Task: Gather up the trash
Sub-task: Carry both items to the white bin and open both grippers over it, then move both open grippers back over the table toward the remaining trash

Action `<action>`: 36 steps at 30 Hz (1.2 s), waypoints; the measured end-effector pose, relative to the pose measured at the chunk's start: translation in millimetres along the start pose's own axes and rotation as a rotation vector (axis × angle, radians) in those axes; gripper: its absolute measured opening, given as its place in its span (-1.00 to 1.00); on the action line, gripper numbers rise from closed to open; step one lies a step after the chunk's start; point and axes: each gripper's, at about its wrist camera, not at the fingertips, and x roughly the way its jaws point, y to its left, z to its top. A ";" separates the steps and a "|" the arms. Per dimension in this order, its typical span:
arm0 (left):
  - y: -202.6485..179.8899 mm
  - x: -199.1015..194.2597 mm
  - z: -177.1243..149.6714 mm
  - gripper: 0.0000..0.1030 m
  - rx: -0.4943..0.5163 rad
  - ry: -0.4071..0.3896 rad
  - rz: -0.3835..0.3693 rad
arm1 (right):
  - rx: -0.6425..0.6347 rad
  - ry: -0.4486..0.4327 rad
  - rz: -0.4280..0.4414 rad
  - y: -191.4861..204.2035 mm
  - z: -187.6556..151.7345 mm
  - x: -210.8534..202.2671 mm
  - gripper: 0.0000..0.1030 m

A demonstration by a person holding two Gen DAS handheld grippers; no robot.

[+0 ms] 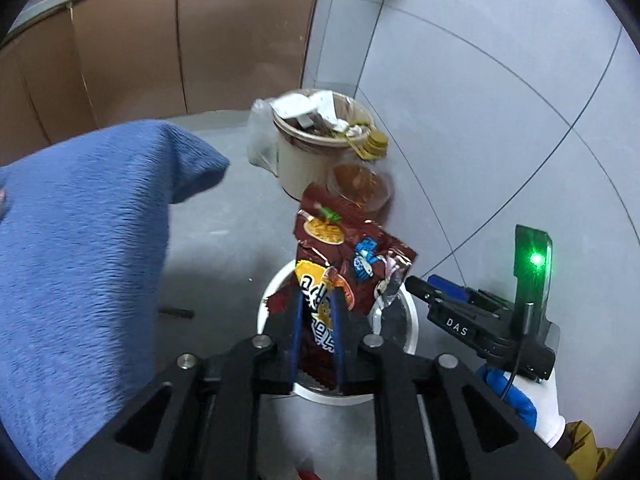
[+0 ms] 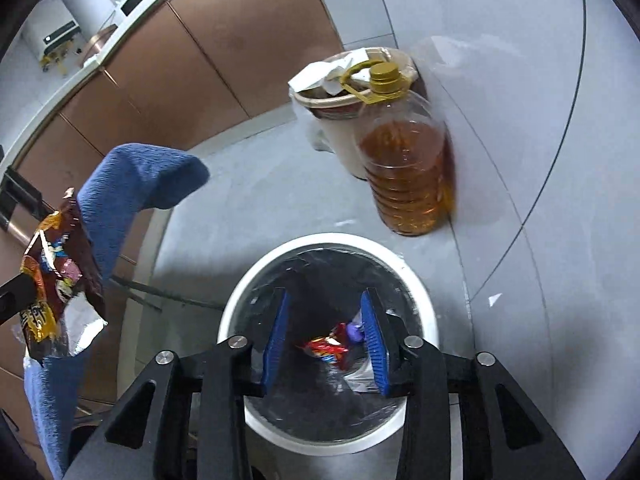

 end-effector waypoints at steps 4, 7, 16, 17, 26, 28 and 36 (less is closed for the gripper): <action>5.7 7.6 2.2 -0.24 -0.023 0.018 -0.037 | -0.001 -0.008 -0.032 -5.7 3.6 -2.5 -0.18; 6.9 7.6 3.3 -0.20 -0.036 0.019 -0.057 | 0.001 -0.011 -0.043 -7.9 4.9 -5.1 -0.18; 19.9 -26.8 -3.1 -0.20 -0.055 -0.055 -0.042 | -0.039 -0.046 -0.028 10.5 8.7 -25.5 -0.17; 22.7 -31.8 -4.6 -0.20 -0.061 -0.064 -0.039 | -0.044 -0.050 -0.025 13.4 9.0 -27.4 -0.17; 76.4 -109.0 -38.4 -0.18 -0.146 -0.184 0.012 | -0.152 -0.115 0.013 68.3 9.4 -69.4 -0.15; 94.0 -133.7 -51.7 -0.06 -0.180 -0.228 0.032 | -0.187 -0.138 0.029 87.2 9.0 -84.4 -0.14; 154.0 -239.5 -113.6 0.00 -0.289 -0.426 0.158 | -0.330 -0.228 0.120 163.3 4.2 -149.9 -0.05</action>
